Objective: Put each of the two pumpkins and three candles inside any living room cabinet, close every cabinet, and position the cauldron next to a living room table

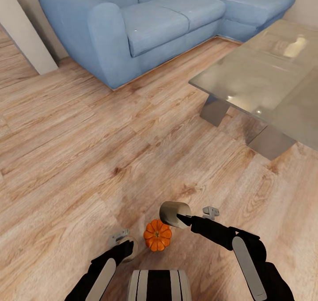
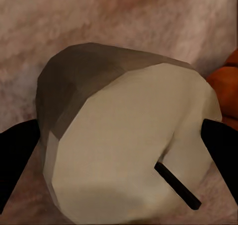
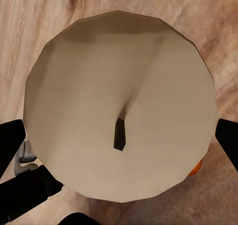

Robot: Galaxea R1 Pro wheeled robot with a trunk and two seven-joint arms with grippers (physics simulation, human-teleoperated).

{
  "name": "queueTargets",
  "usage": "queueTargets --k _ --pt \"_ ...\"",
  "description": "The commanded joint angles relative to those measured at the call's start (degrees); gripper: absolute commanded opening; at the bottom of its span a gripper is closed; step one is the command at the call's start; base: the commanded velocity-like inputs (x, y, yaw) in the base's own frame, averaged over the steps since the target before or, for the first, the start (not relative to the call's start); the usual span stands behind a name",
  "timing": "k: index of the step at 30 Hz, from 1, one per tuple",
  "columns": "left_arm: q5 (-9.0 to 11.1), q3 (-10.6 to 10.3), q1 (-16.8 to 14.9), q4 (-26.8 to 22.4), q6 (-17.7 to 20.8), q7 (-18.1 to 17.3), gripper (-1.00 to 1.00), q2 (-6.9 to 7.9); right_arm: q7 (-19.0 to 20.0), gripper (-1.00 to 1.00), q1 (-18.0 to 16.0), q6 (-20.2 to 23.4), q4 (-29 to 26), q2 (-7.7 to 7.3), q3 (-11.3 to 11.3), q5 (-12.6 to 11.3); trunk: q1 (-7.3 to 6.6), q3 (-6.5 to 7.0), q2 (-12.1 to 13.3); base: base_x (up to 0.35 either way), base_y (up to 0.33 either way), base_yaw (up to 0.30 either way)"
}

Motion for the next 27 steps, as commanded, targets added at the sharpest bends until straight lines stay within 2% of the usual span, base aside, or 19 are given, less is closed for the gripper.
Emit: queueTargets --k 1,27 --pt "0.5 -0.1 0.0 -0.1 0.1 0.5 -1.00 0.02 0.2 -1.00 0.0 0.2 0.0 -0.03 0.0 0.1 -0.01 -0.04 0.0 0.000 0.000 0.000" --pt "1.1 0.2 0.0 -0.1 0.3 0.5 -1.00 0.10 0.2 -1.00 0.0 0.2 0.0 -0.03 0.0 0.1 -0.01 -0.04 0.0 0.000 0.000 0.000"
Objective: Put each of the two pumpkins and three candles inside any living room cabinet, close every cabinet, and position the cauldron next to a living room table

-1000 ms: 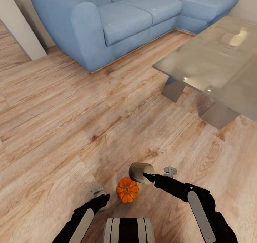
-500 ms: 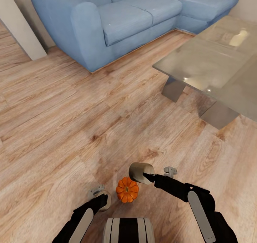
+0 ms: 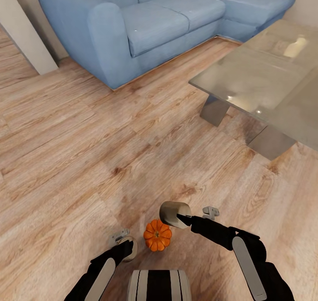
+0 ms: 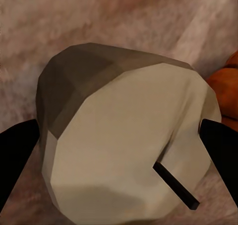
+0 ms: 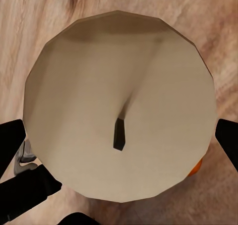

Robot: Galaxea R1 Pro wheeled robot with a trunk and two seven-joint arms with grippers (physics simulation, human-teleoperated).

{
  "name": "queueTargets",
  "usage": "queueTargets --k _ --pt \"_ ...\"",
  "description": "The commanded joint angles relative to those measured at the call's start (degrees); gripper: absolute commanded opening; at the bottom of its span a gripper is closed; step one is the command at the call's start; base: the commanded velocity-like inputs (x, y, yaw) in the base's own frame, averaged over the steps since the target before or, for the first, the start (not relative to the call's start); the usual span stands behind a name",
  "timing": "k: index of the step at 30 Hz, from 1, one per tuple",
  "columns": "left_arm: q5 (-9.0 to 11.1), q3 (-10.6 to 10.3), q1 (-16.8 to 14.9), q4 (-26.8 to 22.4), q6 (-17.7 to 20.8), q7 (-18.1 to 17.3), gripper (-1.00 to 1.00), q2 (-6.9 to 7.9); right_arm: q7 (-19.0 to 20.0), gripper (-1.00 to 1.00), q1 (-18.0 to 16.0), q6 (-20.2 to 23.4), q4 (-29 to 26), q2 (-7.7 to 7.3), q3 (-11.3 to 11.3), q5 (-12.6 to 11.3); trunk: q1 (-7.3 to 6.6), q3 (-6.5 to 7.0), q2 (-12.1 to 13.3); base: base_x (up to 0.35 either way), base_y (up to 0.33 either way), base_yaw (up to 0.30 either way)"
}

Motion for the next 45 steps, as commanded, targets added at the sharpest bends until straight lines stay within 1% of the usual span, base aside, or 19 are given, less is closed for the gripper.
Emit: queueTargets --k 1,3,5,13,15,17,19,21,22,24,26,30,32,35,36,39,40,42,45 --pt "0.5 -0.1 0.0 0.0 0.2 0.5 -1.00 0.03 0.2 -1.00 0.0 0.2 0.0 -0.03 0.0 0.1 -0.03 0.18 0.0 0.000 0.000 0.000" --pt "0.5 -0.1 0.0 -0.1 0.2 0.5 -1.00 0.03 0.2 -1.00 0.0 0.2 0.0 -0.03 0.0 0.0 -0.08 0.63 0.0 0.000 0.000 0.000" --pt "0.5 0.0 0.0 -0.1 0.2 0.5 -1.00 0.03 0.2 -1.00 0.0 0.2 0.0 -0.03 0.0 0.1 -0.08 0.63 0.0 0.000 0.000 0.000" --pt "0.6 0.1 0.0 0.0 0.4 0.6 -1.00 0.10 0.2 -1.00 0.0 0.2 0.0 -0.03 0.0 0.1 -0.29 2.40 0.1 0.000 0.000 0.000" --pt "0.6 0.2 0.0 -0.4 0.8 0.7 -1.00 0.14 0.2 -1.00 0.0 0.2 0.0 -0.03 0.0 0.1 -0.34 2.84 0.2 0.000 0.000 0.000" --pt "0.6 0.9 0.0 -1.2 2.3 0.7 -1.00 0.35 0.2 -1.00 0.0 0.2 0.0 -0.03 0.0 0.1 -0.39 3.28 0.2 0.000 0.000 0.000" --pt "0.6 2.3 0.0 -3.3 5.4 0.7 -1.00 0.46 0.3 -1.00 0.0 0.2 0.0 -0.05 0.0 0.0 -0.44 3.73 0.2 0.000 0.000 0.000" --pt "0.6 5.3 0.0 -6.0 9.0 0.7 -1.00 0.46 0.3 -1.00 -0.1 0.2 0.0 -0.04 0.0 0.0 -0.49 4.17 0.2 0.000 0.000 0.000" --pt "0.6 7.2 0.0 -7.6 11.1 0.7 -1.00 0.47 0.2 -1.00 0.0 0.2 0.0 -0.04 0.0 0.0 -0.52 4.39 0.3 0.000 0.000 0.000" --pt "0.6 9.6 0.0 -10.7 14.2 0.7 -1.00 0.47 0.3 -1.00 0.0 0.2 0.0 -0.03 0.0 0.0 -0.57 4.84 0.3 0.000 0.000 0.000" --pt "0.6 10.5 0.0 -13.4 16.5 0.7 -1.00 0.47 0.2 -1.00 0.0 0.2 0.0 -0.03 0.0 0.0 -0.62 5.28 0.3 0.000 0.000 0.000" --pt "0.6 11.2 0.0 -19.8 23.4 0.8 -1.00 0.47 0.2 -1.00 0.0 0.2 0.0 -0.03 -0.1 -0.1 -0.73 6.16 0.4 0.000 0.000 0.000" --pt "0.6 11.8 0.0 -22.1 26.4 0.9 -1.00 0.45 0.2 -1.00 0.0 0.2 0.0 -0.03 -0.2 -0.2 -0.73 6.16 0.4 0.000 0.000 0.000" --pt "0.7 14.7 0.0 -24.0 29.9 0.9 -1.00 0.33 0.2 -1.00 0.0 0.2 0.0 -0.03 -0.7 -0.2 -0.75 6.39 0.4 0.000 0.000 0.000" --pt "0.7 16.2 0.0 -24.3 31.5 0.9 -1.00 0.31 0.1 -1.00 0.0 0.3 0.0 -0.03 -0.7 -0.2 -0.78 6.61 0.4 0.000 0.000 0.000" --pt "0.8 19.4 0.0 -24.6 33.1 0.9 -1.00 0.25 0.0 -1.00 0.0 0.3 0.0 -0.03 -0.8 -0.1 -0.85 7.27 0.4 0.000 0.000 0.000" --pt "0.8 21.0 0.0 -24.6 33.5 0.9 -1.00 0.22 -0.1 -1.00 0.0 0.4 0.1 -0.03 -0.8 -0.2 -0.88 7.49 0.4 0.000 0.000 0.000" --pt "0.8 21.8 0.0 -24.7 33.6 0.9 -1.00 0.20 -0.1 -1.00 0.0 0.3 0.2 -0.03 -0.8 -0.4 -0.93 7.94 0.5 0.000 0.000 0.000" --pt "0.8 22.2 0.0 -24.6 34.2 0.9 -1.00 0.19 -0.1 -1.00 0.0 0.3 0.2 -0.03 -0.8 -0.6 -1.01 8.60 0.5 0.000 0.000 0.000"
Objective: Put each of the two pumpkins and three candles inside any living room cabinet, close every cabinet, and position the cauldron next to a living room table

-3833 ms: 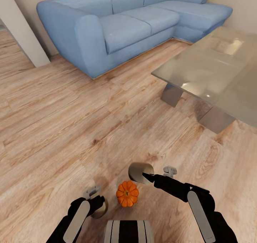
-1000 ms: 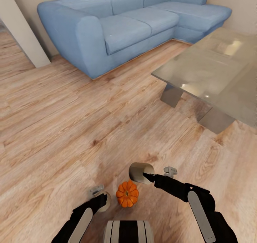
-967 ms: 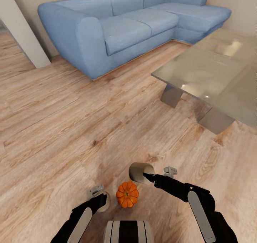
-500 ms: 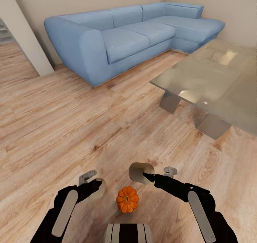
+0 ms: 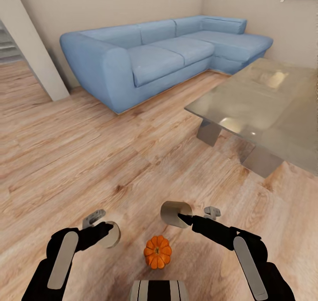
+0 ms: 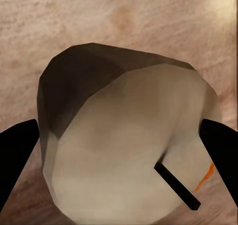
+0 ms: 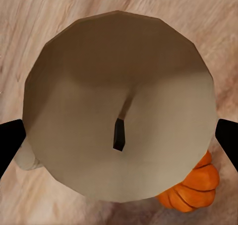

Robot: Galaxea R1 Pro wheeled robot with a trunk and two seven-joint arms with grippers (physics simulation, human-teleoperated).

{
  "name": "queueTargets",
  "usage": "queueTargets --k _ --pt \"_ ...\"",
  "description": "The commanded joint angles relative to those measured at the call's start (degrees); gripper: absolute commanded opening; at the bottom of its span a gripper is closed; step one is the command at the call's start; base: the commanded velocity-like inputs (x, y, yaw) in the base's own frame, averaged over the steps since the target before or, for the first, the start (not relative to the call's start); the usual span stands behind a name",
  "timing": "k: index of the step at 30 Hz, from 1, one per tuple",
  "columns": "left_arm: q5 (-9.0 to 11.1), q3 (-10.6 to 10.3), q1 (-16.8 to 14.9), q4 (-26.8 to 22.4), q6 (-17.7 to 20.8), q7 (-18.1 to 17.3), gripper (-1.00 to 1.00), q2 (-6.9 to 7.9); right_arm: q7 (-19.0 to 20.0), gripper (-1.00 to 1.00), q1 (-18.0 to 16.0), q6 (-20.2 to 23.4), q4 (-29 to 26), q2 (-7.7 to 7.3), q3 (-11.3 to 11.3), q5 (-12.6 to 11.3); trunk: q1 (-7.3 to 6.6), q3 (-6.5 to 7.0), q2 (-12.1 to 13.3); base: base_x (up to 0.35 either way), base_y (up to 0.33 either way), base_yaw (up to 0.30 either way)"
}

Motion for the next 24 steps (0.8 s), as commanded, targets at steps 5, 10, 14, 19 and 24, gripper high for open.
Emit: queueTargets --k 5,10,14,19,24 --pt "0.8 1.8 0.0 0.0 0.9 0.6 -1.00 -0.09 0.3 -1.00 0.0 0.5 0.0 0.05 -0.2 0.1 -0.14 1.07 0.1 -0.159 0.000 0.000" --pt "0.8 2.3 0.0 0.0 1.4 0.6 -1.00 -0.12 0.1 -1.00 -0.1 0.7 0.0 0.09 -0.3 0.1 -0.26 2.18 0.1 -0.062 0.000 0.000" --pt "0.8 2.3 0.0 0.0 1.4 0.6 -1.00 -0.12 0.2 -1.00 -0.1 0.8 0.0 0.05 -0.3 0.0 -0.37 3.07 0.2 -0.006 0.000 0.000" --pt "0.9 3.4 0.0 0.0 1.7 0.6 -1.00 -0.12 0.1 -1.00 -0.1 1.2 -0.1 0.08 -0.3 0.1 -0.50 4.18 0.2 -0.050 0.000 0.000" --pt "3.8 3.7 0.0 0.0 1.9 0.6 -1.00 -0.11 0.1 -1.00 -0.1 4.6 -0.2 0.23 -0.3 0.1 -0.63 5.28 0.3 -0.227 0.000 0.000"
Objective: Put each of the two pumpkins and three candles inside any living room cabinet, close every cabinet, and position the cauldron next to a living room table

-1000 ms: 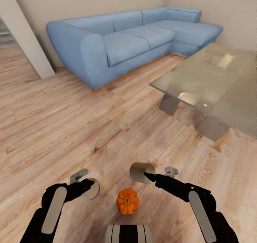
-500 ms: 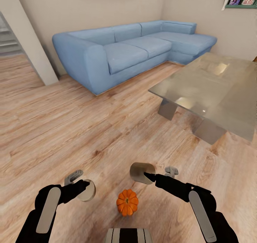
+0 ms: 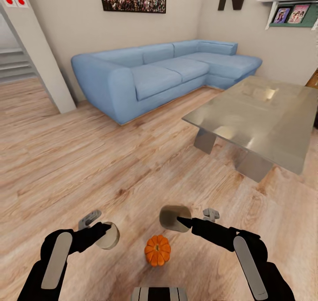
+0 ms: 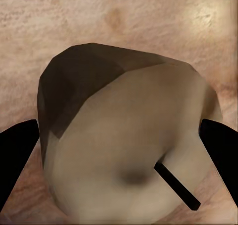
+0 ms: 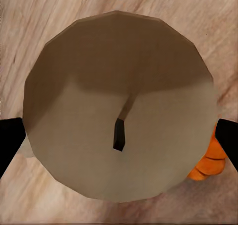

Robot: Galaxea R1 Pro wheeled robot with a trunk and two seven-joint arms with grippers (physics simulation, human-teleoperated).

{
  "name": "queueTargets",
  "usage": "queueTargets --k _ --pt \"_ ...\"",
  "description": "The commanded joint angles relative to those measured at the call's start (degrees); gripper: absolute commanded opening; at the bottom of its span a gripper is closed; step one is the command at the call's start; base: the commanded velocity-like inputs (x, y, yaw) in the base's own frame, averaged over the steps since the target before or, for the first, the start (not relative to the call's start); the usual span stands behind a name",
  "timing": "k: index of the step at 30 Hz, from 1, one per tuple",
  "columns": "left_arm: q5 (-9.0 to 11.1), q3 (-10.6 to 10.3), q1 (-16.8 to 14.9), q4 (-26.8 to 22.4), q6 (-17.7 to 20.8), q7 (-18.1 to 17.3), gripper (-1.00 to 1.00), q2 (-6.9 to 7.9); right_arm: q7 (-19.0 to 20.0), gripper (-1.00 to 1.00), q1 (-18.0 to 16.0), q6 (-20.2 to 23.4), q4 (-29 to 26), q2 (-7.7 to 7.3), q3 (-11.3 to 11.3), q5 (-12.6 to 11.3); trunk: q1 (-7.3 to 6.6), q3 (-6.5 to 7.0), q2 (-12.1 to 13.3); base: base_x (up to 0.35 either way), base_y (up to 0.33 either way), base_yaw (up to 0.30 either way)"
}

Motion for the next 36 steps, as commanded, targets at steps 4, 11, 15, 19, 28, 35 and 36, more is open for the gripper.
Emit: queueTargets --k 4,11,15,19,28,35,36 --pt "1.5 0.1 0.0 -0.1 0.3 0.6 -1.00 0.02 0.5 -1.00 0.0 0.7 0.0 -0.03 -0.2 0.3 -0.12 0.85 0.0 -0.032 0.000 0.000" --pt "1.6 0.2 0.0 -0.1 0.3 0.6 -1.00 0.03 0.5 -1.00 0.0 0.7 0.0 -0.04 -0.2 0.3 -0.31 2.40 0.1 -0.002 0.000 0.000" --pt "1.6 0.2 0.0 -0.1 0.3 0.6 -1.00 0.04 0.4 -1.00 0.0 0.7 0.0 -0.11 -0.2 0.3 -0.41 3.29 0.2 -0.011 0.000 0.000" --pt "1.6 0.2 0.0 0.0 0.3 0.6 -1.00 0.03 0.5 -1.00 0.0 0.5 0.0 -0.13 -0.3 0.3 -0.51 4.17 0.2 -0.214 0.000 0.000" --pt "1.6 0.2 0.0 0.0 0.3 0.6 -1.00 -0.02 0.7 -1.00 0.0 1.0 0.1 -0.06 -2.9 0.2 -0.74 6.17 0.4 -0.037 0.000 0.000" --pt "1.6 0.2 0.0 0.0 0.3 0.6 -1.00 -0.06 0.8 -1.00 0.0 1.0 0.1 -0.04 -3.0 0.2 -0.92 7.72 0.5 0.000 0.000 0.000" --pt "1.6 0.2 0.0 0.0 0.3 0.6 -1.00 -0.06 0.8 -1.00 0.0 1.0 0.1 -0.06 -3.0 0.2 -0.95 7.94 0.5 0.000 0.000 0.000"
